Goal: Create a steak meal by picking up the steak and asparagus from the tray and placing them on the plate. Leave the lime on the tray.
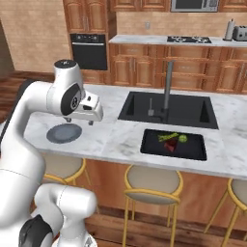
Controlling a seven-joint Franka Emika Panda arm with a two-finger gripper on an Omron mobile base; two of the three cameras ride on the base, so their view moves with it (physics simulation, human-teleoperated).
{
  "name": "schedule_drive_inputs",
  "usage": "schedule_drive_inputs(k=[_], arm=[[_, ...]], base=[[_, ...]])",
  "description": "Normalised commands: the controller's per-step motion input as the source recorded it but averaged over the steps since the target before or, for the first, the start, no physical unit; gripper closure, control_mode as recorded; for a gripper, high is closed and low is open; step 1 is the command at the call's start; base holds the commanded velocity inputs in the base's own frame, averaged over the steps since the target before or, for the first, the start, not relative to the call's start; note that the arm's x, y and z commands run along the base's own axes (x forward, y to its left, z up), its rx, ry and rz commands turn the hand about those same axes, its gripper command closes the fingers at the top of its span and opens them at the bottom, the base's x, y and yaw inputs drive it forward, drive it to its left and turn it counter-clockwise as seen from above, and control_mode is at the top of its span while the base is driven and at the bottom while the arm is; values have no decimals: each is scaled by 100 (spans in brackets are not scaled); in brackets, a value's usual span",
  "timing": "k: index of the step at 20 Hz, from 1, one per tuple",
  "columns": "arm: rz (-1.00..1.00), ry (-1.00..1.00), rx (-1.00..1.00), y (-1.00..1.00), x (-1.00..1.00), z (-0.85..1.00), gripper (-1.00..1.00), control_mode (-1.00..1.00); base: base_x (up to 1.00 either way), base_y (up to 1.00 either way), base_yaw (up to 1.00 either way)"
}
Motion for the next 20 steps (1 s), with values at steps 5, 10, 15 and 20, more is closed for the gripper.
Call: schedule_drive_inputs(k=[5, 10, 15, 20], arm=[[0, 0, 0, 0, 0, 0, -100, 100], [0, 0, 0, 0, 0, 0, -100, 100], [0, 0, 0, 0, 0, 0, -100, 100], [0, 0, 0, 0, 0, 0, -100, 100]], base=[[28, 21, 0], [46, -10, 0], [53, -24, 0], [55, -31, 0]])
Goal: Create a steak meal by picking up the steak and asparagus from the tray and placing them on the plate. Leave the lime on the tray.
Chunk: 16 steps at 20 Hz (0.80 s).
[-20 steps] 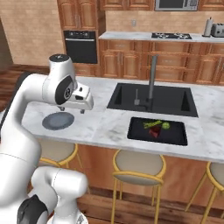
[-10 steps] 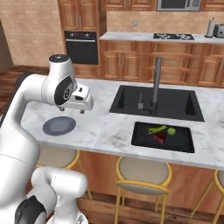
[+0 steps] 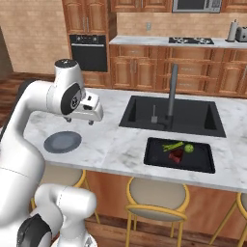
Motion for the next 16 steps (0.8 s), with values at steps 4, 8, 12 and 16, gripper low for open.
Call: schedule_drive_inputs(k=[4, 8, 12, 16], arm=[[1, 0, 1, -5, 7, 0, -100, -100], [2, 0, 1, -11, 15, 0, -100, -100], [-3, 0, 2, -48, 0, -5, -100, -100], [-6, 0, 3, -64, 0, -8, -100, -100]], base=[[34, -22, 1], [0, 0, 0], [0, 0, 0], [0, 0, 0]])
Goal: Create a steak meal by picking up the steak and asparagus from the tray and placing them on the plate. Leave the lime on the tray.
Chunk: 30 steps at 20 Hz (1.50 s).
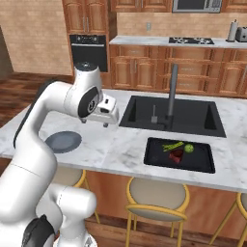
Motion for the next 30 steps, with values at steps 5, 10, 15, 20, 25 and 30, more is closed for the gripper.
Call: schedule_drive_inputs(k=[5, 10, 15, 20, 25, 30], arm=[[-7, 0, 3, -57, 0, -3, -100, -100], [-8, 2, 2, -59, 3, -8, -100, -100], [-13, 9, 0, -65, 16, -25, -100, -100], [-15, 13, 0, -42, 40, -39, -100, -100], [-7, 14, 0, -49, 46, -35, -100, -100], [0, 9, 0, -77, 4, -24, -100, -100]], base=[[0, 0, 0], [0, 0, 0], [0, 0, 0], [0, 0, 0], [0, 0, 0], [0, 0, 0]])
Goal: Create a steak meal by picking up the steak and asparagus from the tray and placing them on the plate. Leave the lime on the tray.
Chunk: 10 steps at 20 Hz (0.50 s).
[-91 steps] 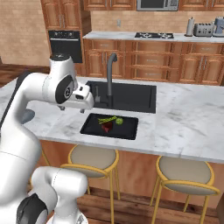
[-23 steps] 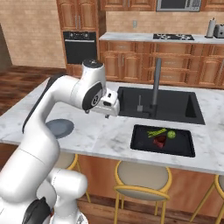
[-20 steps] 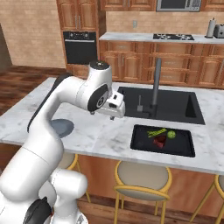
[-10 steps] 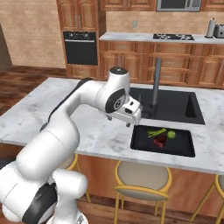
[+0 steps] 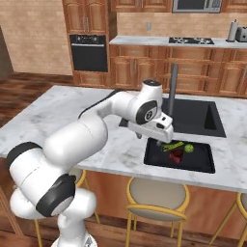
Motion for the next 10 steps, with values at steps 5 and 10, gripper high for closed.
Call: schedule_drive_inputs(k=[5, 10], arm=[[10, 7, 0, -65, -6, -25, -100, -100], [15, 3, 0, -37, 8, -37, -100, -100]], base=[[0, 0, 0], [0, 0, 0]])
